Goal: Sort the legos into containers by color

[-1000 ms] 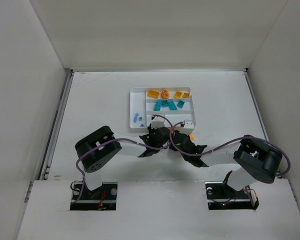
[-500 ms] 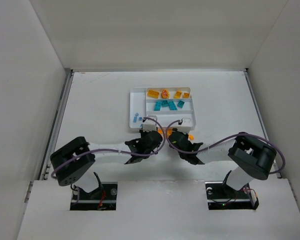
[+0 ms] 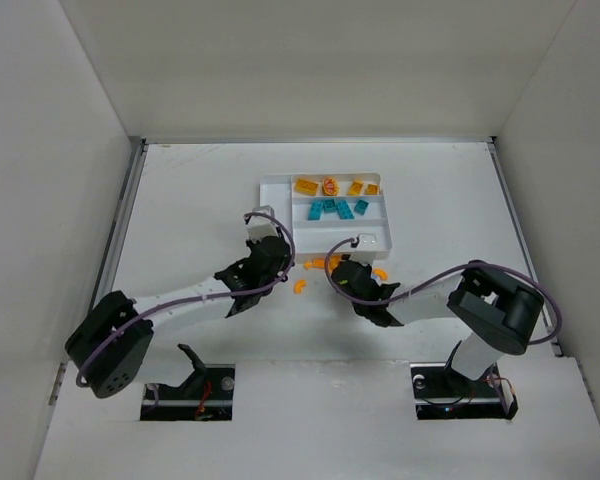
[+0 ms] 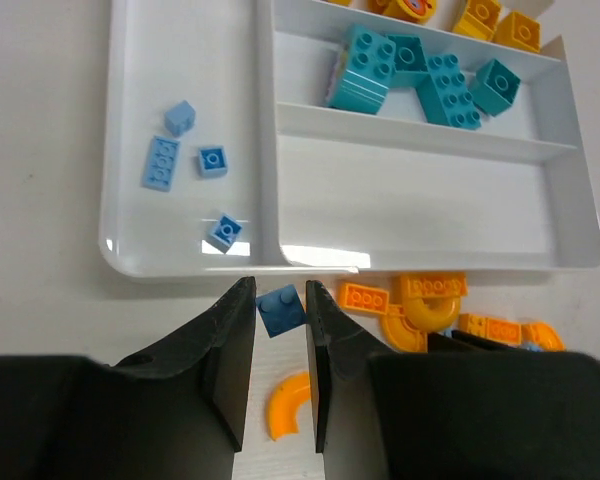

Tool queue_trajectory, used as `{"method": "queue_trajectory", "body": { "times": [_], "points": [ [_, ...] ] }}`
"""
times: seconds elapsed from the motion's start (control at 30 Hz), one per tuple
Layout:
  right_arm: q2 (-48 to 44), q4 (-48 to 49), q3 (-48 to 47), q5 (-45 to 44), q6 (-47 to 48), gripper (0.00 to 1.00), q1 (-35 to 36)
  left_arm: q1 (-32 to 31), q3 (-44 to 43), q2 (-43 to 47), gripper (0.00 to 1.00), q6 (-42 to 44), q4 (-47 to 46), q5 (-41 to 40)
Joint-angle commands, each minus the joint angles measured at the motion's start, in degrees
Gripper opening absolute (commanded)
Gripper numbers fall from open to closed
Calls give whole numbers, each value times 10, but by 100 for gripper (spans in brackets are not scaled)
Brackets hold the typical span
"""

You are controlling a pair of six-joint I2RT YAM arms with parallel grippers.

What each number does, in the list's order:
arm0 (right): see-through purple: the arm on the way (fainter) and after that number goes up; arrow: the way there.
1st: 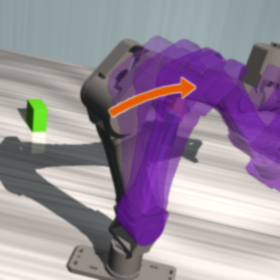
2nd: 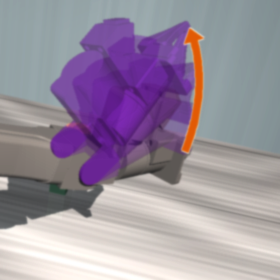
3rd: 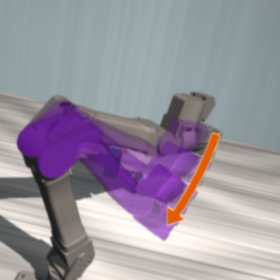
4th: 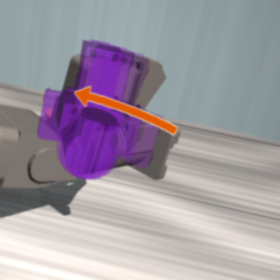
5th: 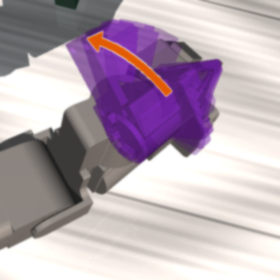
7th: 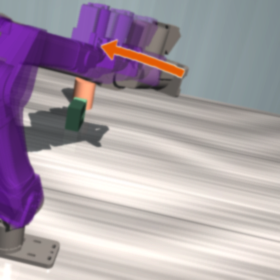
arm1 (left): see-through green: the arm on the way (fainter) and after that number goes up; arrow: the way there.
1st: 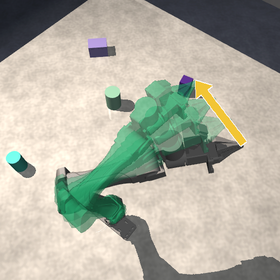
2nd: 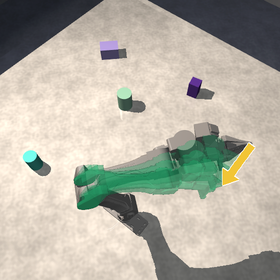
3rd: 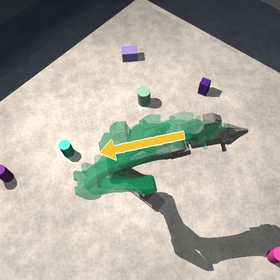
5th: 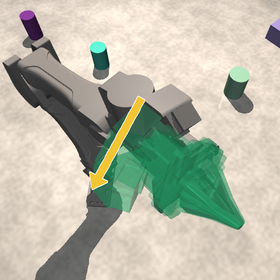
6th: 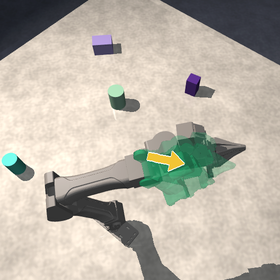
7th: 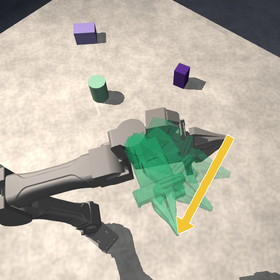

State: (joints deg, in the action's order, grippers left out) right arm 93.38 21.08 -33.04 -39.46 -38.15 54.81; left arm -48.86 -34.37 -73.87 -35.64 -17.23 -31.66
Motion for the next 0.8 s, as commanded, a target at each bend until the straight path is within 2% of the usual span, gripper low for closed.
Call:
{"method": "queue_trajectory", "body": {
  "times": [0.0, 0.17, 0.43, 0.5, 0.6, 0.77],
  "points": [
    [-21, 0, 19, -6, -8, 22, 2, 39, -18, -14, 12, -7, -17, 27],
    [-93, -24, 46, -8, -31, 22, 26, 90, -60, -79, 13, -4, -40, 55],
    [-154, -59, 29, -2, -32, 22, 56, 122, -116, -183, 14, 1, -53, 68],
    [-156, -59, 15, 2, -24, 22, 57, 123, -117, -187, 18, 1, -53, 64],
    [-144, -53, -18, 19, -8, 22, 57, 123, -106, -171, 29, 2, -53, 58],
    [-95, -34, -87, 44, 23, 22, 57, 125, -60, -93, 37, 0, -51, 40]
  ]
}}
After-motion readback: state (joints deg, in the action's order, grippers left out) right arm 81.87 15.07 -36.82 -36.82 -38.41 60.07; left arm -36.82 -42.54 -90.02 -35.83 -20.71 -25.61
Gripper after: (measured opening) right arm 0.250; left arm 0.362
